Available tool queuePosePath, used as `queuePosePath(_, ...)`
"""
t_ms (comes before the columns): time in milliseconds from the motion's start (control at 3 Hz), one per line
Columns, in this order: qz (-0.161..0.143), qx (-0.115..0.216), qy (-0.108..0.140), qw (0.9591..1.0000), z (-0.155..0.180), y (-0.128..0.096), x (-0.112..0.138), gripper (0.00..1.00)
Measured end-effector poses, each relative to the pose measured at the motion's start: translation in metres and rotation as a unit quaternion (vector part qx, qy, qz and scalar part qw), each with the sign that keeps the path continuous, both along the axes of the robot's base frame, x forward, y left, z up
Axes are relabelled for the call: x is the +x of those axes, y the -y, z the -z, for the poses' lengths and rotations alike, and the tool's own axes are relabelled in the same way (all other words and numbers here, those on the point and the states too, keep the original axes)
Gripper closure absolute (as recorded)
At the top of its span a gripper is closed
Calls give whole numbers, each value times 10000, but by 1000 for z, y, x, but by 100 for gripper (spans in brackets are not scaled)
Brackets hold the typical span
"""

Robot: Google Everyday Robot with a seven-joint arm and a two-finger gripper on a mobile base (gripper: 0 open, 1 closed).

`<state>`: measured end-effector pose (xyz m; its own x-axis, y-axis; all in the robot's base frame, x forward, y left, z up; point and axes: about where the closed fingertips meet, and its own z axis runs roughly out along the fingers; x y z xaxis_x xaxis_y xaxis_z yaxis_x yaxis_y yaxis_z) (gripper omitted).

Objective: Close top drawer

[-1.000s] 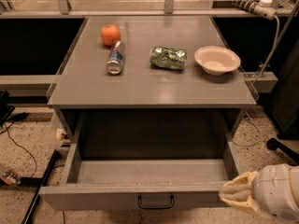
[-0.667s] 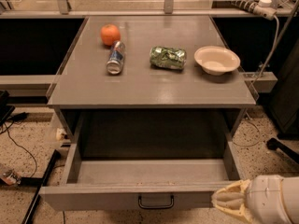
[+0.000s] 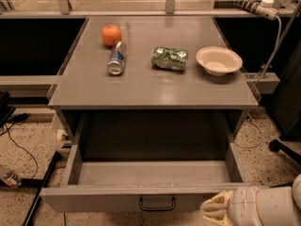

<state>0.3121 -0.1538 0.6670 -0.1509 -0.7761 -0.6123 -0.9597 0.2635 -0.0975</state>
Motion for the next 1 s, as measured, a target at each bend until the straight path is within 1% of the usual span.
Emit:
queuePosePath(333, 25, -17, 32, 10000, 0, 1, 2, 81)
queuePosePath(1000, 22, -18, 35, 10000, 0, 1, 2, 34)
